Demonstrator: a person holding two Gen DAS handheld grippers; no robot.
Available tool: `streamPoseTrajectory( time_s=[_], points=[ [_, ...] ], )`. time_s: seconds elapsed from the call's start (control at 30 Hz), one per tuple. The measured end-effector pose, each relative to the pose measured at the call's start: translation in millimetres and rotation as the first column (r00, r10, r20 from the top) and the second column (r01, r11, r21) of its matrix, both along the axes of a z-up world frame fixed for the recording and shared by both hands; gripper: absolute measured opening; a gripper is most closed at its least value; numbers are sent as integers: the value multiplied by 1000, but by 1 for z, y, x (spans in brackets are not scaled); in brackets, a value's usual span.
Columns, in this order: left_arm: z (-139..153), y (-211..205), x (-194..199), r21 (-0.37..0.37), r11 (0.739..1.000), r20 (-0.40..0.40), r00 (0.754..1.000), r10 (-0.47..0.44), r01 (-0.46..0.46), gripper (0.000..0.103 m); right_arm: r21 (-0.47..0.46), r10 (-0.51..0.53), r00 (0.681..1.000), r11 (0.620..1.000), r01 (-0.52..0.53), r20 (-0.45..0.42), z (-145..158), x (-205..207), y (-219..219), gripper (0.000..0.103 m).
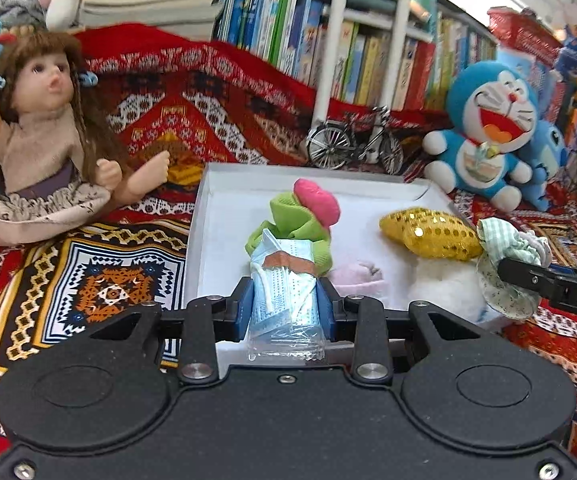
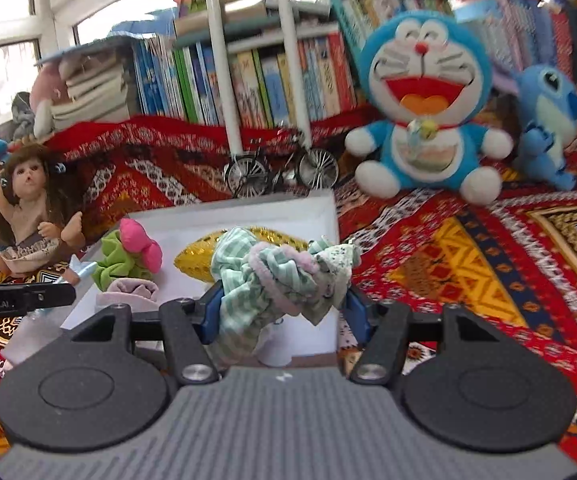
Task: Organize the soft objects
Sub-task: 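Lift the mask packet and striped cloth and carry them over the tray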
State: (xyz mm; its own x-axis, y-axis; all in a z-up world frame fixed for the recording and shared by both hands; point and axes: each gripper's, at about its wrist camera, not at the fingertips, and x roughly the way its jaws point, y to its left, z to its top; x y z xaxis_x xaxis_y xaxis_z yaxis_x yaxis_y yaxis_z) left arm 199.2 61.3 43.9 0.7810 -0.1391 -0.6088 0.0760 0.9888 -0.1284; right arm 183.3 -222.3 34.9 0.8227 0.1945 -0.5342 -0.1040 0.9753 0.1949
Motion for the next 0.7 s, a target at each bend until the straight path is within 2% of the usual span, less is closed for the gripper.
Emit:
streamPoseTrajectory(
  time_s=[0.33,0.5,0.6,0.7],
  points=[
    [-3,-13,37,25,1000,-7,1000,19,-19,32,79,10,999,997,-6,-52,-1,46,8,63],
    [-4,-16,52,15,999,-7,999,35,-35,32,37,-14,999,999,15,-36,4,59,9,62],
    [-7,-16,57,12,999,-14,999,43,-43,33,-49,-20,999,999,18,-27,3,64,17,62],
    [-11,-17,59,8,999,-30,999,42,-42,33,-36,2,999,999,-4,-43,-3,65,20,62]
  ],
)
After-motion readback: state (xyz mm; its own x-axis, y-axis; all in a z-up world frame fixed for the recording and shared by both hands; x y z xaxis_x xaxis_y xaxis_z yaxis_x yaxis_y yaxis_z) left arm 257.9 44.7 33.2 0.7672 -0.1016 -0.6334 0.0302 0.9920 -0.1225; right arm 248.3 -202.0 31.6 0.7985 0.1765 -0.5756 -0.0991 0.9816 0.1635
